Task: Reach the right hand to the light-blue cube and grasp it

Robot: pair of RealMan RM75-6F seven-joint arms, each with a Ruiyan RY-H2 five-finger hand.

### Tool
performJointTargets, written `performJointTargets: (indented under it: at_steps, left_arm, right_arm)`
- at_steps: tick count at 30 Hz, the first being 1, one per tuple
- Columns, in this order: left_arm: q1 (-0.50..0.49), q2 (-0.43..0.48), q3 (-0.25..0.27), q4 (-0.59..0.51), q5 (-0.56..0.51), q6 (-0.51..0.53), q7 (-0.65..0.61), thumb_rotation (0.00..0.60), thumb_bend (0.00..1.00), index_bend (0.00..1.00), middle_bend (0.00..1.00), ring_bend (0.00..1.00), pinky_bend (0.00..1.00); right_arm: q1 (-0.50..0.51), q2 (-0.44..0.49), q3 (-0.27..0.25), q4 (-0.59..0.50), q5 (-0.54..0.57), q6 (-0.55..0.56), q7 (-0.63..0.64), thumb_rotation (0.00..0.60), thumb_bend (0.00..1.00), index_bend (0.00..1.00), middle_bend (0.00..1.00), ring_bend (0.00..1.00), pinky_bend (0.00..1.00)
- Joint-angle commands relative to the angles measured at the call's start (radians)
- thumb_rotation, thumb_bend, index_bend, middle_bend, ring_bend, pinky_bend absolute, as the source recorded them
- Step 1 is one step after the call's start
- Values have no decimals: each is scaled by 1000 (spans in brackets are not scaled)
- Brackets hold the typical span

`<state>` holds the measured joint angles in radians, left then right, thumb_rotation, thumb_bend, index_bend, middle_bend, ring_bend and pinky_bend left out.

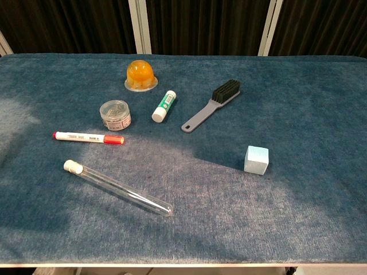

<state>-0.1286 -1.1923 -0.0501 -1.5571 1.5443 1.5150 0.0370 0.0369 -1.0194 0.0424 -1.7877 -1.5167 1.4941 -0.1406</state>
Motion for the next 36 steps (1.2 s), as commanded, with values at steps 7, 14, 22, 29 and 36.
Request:
performJointTargets:
  at_steps: [7,14,22,29,36]
  left_arm:
    - [0,0,0,1,1,0,0,600,327,75,0,3,76]
    - [0,0,1,-1,1,-1,2,600,327,75,0,3,77]
    - [5,-2,-3,-3,2,15,-3,600,327,75,0,3,77]
    - [5,-1,-3,-3,0,12,-2,600,327,75,0,3,77]
    - [5,1,-1,-4,3,10,-2,600,327,75,0,3,77]
  right_arm:
    - [1,-1,-1,-1,0,-1,-3,600,267,103,215,215,182]
    - [3,-1,-1,0,9,-10,-4,600,266,117,215,215,182]
    - [73,-33,-28,13,-30,-141,11,600,267,135,215,215,183]
    - [142,-97,-37,15,-87,-223,7,600,267,173,215,231,183]
    - [178,-194,-52,-17,-123,-262,-70,600,267,253,220,231,183]
